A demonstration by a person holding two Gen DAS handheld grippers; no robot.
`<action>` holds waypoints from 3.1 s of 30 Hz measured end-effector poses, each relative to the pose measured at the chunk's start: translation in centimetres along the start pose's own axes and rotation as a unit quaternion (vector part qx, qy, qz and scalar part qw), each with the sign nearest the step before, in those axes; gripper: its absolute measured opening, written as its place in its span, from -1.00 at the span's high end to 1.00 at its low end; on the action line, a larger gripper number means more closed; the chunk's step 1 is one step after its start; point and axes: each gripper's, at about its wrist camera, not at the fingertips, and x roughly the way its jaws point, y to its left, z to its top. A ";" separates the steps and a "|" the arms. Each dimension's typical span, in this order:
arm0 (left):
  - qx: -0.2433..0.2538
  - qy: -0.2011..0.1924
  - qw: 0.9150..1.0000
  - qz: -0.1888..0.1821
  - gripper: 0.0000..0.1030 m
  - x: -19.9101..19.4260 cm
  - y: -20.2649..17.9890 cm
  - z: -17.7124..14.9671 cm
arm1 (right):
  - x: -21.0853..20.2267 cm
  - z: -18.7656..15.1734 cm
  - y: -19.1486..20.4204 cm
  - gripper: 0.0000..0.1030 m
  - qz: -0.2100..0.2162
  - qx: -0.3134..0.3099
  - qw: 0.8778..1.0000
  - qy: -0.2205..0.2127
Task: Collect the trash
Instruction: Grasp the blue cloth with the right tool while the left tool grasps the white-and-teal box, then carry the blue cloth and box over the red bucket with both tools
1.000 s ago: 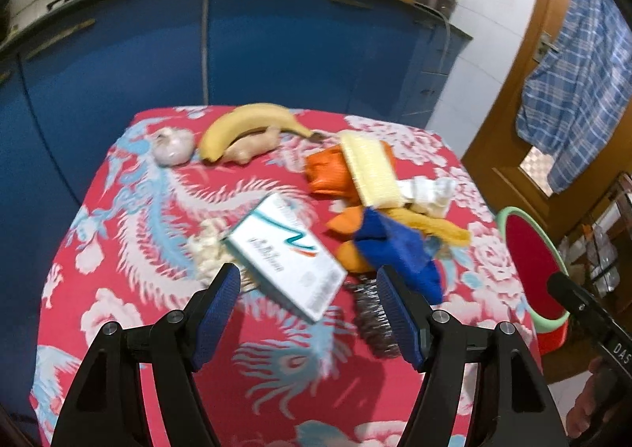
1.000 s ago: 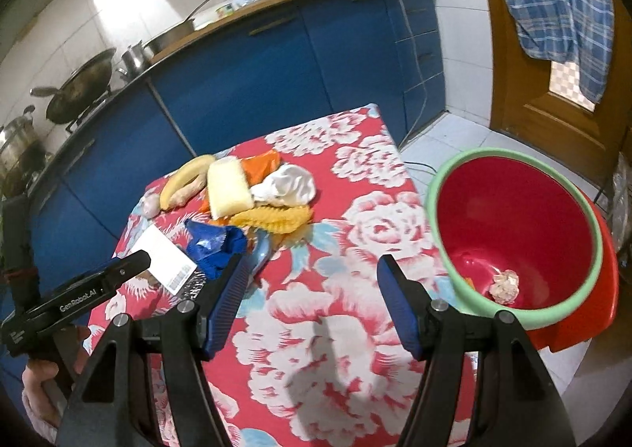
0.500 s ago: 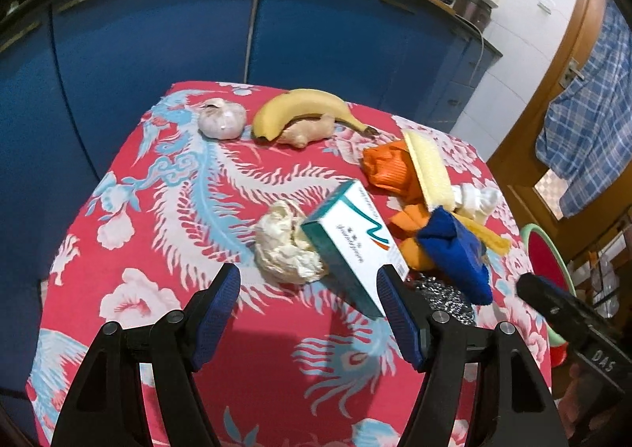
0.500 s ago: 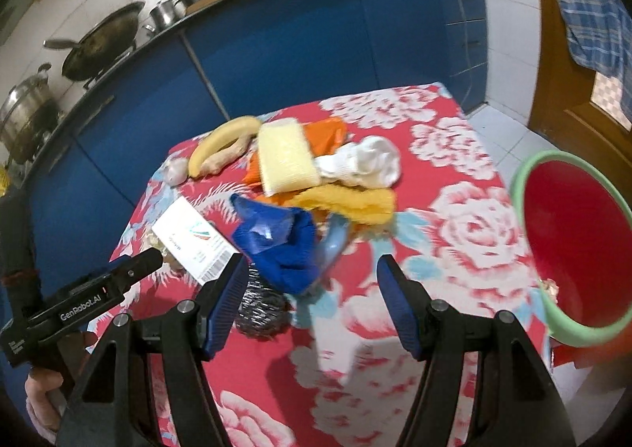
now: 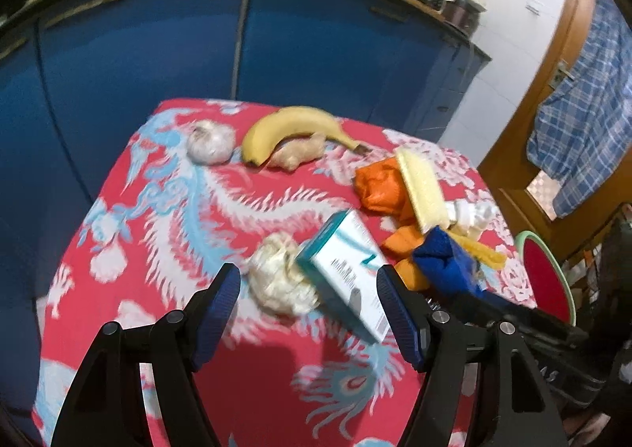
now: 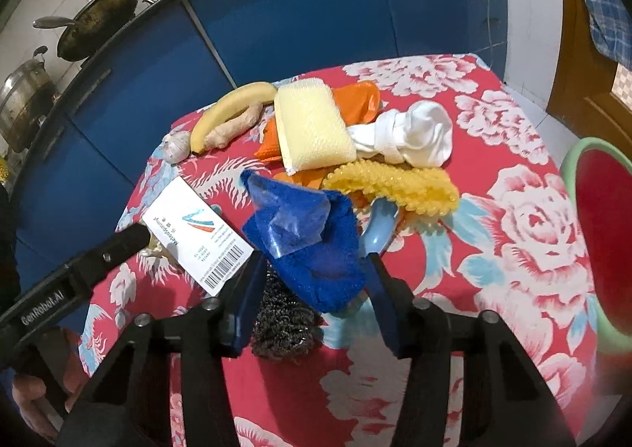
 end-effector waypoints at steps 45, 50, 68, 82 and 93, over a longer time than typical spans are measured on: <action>0.068 -0.094 0.989 -0.096 0.56 -7.1 -8.1 2.5 | -12.2 -2.5 -6.2 0.79 0.000 0.039 0.993 -0.113; 0.088 -0.097 0.985 -0.111 0.56 -7.3 -11.1 2.6 | -14.6 -2.7 -7.8 0.79 -0.020 0.050 0.990 -0.133; 0.164 -0.064 0.969 -0.173 0.57 -2.6 -24.0 0.4 | -18.9 -4.3 -17.1 0.79 -0.067 0.136 0.975 -0.160; 0.200 -0.013 0.961 -0.189 0.57 4.0 -31.6 -2.7 | -17.1 -6.7 -25.1 0.78 -0.093 0.208 0.963 -0.146; 0.211 0.033 0.960 -0.179 0.53 7.6 -33.6 -3.9 | -15.5 -7.6 -28.1 0.61 -0.097 0.252 0.954 -0.130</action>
